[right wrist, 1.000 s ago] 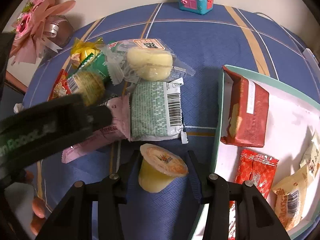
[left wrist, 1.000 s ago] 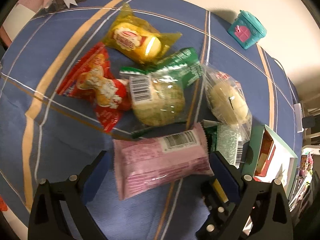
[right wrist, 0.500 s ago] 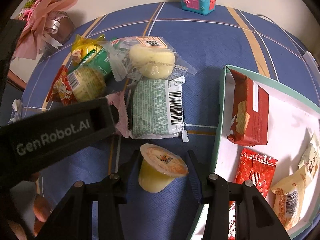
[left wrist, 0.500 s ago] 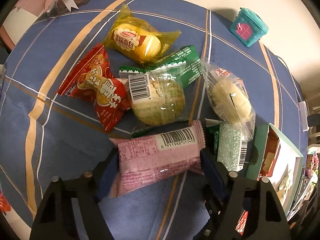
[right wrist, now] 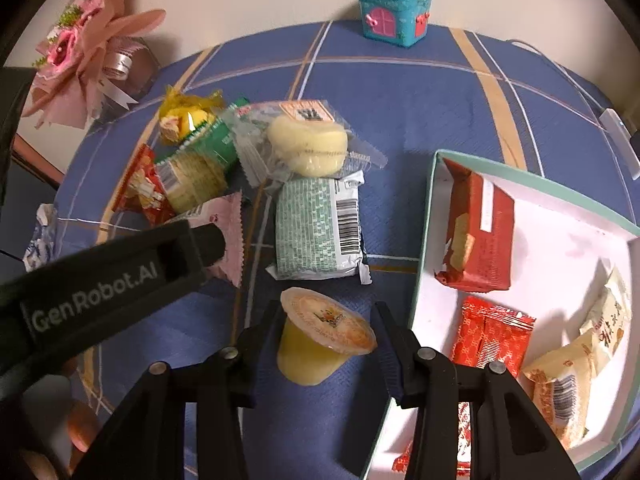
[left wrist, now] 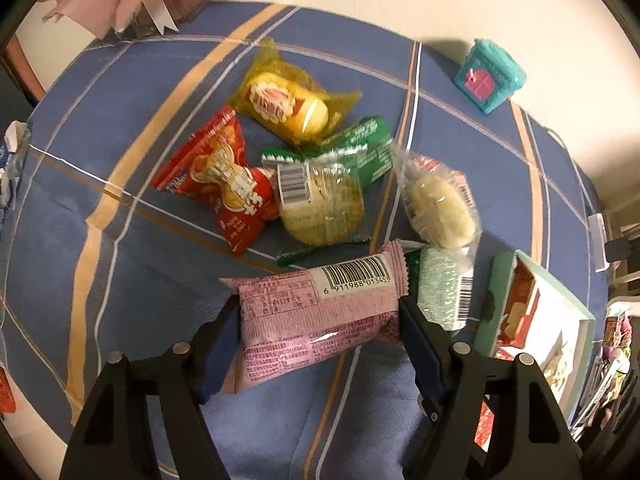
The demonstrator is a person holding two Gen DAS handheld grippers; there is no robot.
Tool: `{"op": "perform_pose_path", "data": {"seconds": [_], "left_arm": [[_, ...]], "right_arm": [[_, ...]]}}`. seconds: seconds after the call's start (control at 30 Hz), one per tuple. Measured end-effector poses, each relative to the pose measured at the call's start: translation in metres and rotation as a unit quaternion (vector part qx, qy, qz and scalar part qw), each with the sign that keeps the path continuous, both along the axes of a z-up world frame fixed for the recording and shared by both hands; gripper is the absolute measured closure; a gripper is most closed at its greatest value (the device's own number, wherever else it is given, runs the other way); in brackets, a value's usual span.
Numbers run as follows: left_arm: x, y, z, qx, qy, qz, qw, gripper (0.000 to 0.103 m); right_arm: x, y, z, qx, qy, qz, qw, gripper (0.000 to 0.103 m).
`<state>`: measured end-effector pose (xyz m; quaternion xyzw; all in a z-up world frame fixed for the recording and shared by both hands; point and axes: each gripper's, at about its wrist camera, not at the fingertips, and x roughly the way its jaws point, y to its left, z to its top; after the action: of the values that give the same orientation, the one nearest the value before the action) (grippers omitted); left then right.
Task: Organize snacks
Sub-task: 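Grasp the pink packet with the left tool while the right tool grasps the pudding cup, then carry the pink packet and pudding cup into the white tray and open both tools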
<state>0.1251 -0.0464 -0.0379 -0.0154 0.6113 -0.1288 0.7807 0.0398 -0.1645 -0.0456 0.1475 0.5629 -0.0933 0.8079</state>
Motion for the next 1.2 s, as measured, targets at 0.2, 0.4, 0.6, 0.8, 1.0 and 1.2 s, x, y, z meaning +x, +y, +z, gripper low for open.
{"op": "perform_pose_path", "data": {"seconds": [0.2,0.4,0.6,0.8,1.0,1.2], "left_arm": [[-0.008,0.003,0.028,-0.005,-0.029,0.007,0.9995,0.026],[-0.018,-0.004,0.049,-0.008,-0.054,0.006,0.9985,0.026],[-0.029,-0.021,0.064,-0.01,-0.073,-0.01,0.9972,0.026],[-0.046,-0.052,0.073,0.0,-0.084,-0.028,0.9961,0.026],[-0.071,-0.098,0.076,0.007,-0.096,-0.085,0.9917,0.026],[-0.099,-0.147,0.073,0.012,-0.097,-0.143,0.9849,0.026]], "right_arm": [[-0.014,-0.006,0.029,0.001,-0.028,-0.005,1.0,0.055],[-0.025,-0.025,0.043,-0.003,-0.037,-0.025,0.999,0.055],[-0.041,-0.059,0.05,-0.006,-0.039,-0.068,0.997,0.055],[-0.06,-0.098,0.057,-0.013,-0.041,-0.112,0.993,0.055],[-0.085,-0.142,0.061,-0.019,-0.04,-0.161,0.986,0.055],[-0.113,-0.178,0.064,-0.017,-0.042,-0.203,0.978,0.055]]}}
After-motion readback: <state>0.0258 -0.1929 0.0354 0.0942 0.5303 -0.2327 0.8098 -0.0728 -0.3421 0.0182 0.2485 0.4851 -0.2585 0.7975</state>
